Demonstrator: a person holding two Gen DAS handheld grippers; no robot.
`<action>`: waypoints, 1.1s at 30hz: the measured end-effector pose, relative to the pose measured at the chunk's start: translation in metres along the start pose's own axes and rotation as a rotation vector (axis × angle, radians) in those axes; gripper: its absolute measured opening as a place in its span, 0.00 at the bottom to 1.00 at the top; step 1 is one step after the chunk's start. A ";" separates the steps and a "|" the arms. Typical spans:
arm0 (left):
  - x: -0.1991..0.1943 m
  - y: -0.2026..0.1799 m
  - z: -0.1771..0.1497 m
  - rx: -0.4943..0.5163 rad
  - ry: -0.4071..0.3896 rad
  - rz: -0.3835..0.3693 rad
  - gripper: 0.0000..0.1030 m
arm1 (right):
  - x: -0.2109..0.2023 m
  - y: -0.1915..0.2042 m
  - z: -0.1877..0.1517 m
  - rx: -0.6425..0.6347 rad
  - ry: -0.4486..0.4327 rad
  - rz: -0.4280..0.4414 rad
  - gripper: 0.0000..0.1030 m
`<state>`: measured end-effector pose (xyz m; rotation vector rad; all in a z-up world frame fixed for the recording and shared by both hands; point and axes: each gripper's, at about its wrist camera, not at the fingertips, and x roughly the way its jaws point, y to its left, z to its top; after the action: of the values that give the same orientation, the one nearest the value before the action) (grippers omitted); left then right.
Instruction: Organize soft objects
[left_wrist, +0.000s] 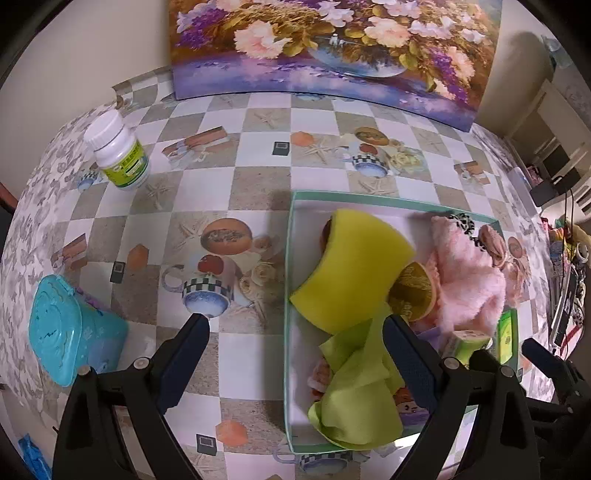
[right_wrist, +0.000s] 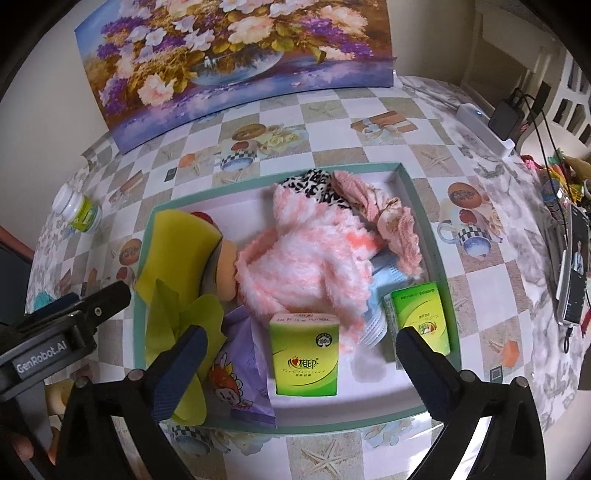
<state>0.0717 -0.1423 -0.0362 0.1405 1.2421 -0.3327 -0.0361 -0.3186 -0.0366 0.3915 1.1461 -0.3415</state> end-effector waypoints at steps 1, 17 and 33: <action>0.001 0.001 0.000 -0.002 0.002 0.004 0.92 | 0.000 0.000 0.000 0.001 0.001 0.000 1.00; -0.010 0.017 -0.026 0.028 -0.027 0.081 0.97 | -0.006 0.023 -0.017 -0.059 -0.005 0.004 1.00; -0.051 0.031 -0.068 0.054 -0.145 0.167 0.97 | -0.018 0.040 -0.045 -0.094 -0.020 0.005 1.00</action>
<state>0.0061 -0.0855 -0.0118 0.2606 1.0707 -0.2272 -0.0613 -0.2611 -0.0314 0.3082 1.1370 -0.2859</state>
